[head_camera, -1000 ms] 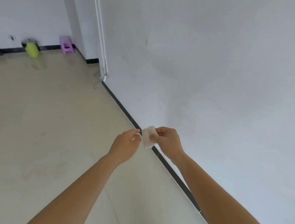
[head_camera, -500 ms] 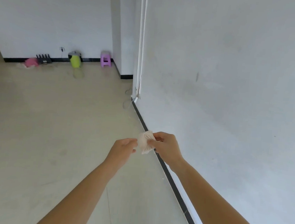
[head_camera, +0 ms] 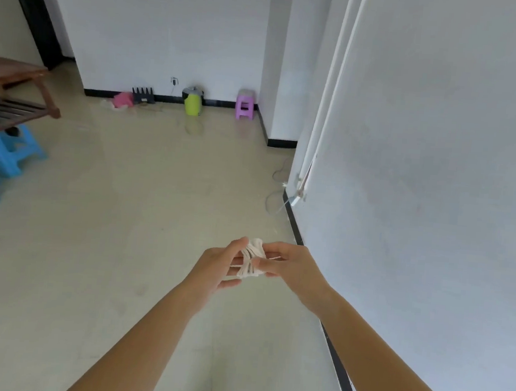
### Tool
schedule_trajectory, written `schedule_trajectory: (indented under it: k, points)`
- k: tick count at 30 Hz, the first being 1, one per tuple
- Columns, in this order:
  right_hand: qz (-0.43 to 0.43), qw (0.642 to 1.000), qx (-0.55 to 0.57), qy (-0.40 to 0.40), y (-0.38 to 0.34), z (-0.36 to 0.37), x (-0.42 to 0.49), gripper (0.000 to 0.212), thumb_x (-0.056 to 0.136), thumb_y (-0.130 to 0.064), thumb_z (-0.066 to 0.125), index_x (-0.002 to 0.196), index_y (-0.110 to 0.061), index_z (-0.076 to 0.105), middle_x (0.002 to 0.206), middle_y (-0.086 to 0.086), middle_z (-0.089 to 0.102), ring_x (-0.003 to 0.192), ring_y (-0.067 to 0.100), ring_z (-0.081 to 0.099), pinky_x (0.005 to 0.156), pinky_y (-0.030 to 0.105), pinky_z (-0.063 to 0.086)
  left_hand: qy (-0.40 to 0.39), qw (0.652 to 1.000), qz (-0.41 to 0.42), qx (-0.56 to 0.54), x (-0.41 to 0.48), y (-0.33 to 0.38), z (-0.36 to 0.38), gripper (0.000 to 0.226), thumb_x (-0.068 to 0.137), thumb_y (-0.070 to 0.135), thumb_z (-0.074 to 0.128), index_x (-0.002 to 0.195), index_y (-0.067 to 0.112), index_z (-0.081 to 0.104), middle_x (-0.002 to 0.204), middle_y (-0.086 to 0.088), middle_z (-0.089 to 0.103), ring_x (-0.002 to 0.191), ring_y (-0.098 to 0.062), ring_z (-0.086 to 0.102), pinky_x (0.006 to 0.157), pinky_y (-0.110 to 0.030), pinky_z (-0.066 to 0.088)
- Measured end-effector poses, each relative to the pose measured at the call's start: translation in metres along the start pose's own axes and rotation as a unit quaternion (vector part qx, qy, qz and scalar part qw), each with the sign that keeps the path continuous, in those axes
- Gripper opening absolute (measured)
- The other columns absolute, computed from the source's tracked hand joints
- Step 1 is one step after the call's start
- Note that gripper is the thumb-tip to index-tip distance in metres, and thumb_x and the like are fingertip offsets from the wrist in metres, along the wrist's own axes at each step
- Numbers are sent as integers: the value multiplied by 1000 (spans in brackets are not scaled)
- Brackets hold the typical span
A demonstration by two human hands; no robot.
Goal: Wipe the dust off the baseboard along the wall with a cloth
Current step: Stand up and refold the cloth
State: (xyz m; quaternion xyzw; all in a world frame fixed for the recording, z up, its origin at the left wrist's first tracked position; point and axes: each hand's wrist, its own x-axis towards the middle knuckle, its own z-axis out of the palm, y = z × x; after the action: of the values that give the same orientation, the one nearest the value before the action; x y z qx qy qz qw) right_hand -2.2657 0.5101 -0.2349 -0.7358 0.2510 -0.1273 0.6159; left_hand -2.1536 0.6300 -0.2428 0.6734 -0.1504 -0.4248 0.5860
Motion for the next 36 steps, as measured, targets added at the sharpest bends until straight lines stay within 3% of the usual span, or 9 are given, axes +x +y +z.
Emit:
schedule_trajectory:
  k: [8,12,14,17,20,24,28,33,36]
  points:
    - [65,979,186,-45,-30,4,245,22,87,1,58,106,1,69,96,14,69,88,19,63,80,27,50,17,998,-41,-50,203,96,-99,29,93,26,48,106,8,67,99,-7,74,94,-21,70,86,-33,53]
    - [100,960,259,25,-38,-8,358,34,87,6,51,113,-13,61,87,11,63,77,20,61,73,30,50,34,989,-64,-126,300,140,-124,21,92,23,49,96,10,66,90,-6,74,86,-21,70,88,-36,52]
    - [97,962,253,33,-41,-18,416,43,87,7,48,116,-23,58,82,9,60,73,20,60,68,29,52,46,983,-70,-165,355,158,-135,21,93,21,49,97,11,66,87,-5,72,85,-21,68,89,-36,52]
    - [87,973,215,3,-44,-33,510,35,90,5,46,112,-13,65,90,12,63,75,21,63,67,28,53,53,979,-67,-186,447,192,-151,21,93,21,50,96,11,68,84,-6,71,82,-20,66,85,-35,54]
    - [83,977,194,-30,-51,-52,608,24,91,-5,54,110,-6,68,98,16,68,81,26,67,70,29,51,64,978,-61,-191,541,238,-166,21,93,24,52,94,11,68,89,-9,71,82,-22,66,85,-36,54]
    - [83,984,126,-99,-75,-65,734,33,81,-22,68,113,-12,69,99,11,70,87,21,67,75,30,48,80,977,-45,-195,651,295,-196,22,95,28,54,93,10,67,88,-11,69,81,-23,66,78,-33,54]
    - [83,987,71,-114,-97,-54,862,17,89,-16,63,99,-6,73,82,9,67,71,17,63,70,28,45,107,972,-37,-207,747,340,-243,27,98,33,50,92,11,66,86,-9,71,80,-22,67,79,-33,54]
    - [108,982,98,-120,-108,-15,1034,20,91,-25,63,82,-10,73,65,8,59,54,17,50,56,25,42,140,966,-31,-215,878,382,-321,34,99,38,48,93,11,68,77,-6,74,72,-18,71,78,-32,55]
    - [123,974,126,-144,-116,8,1130,23,91,-29,60,85,-10,71,66,8,58,54,18,49,57,26,41,145,963,-21,-226,955,408,-374,33,98,37,49,91,11,68,78,-7,74,76,-21,69,75,-32,54]
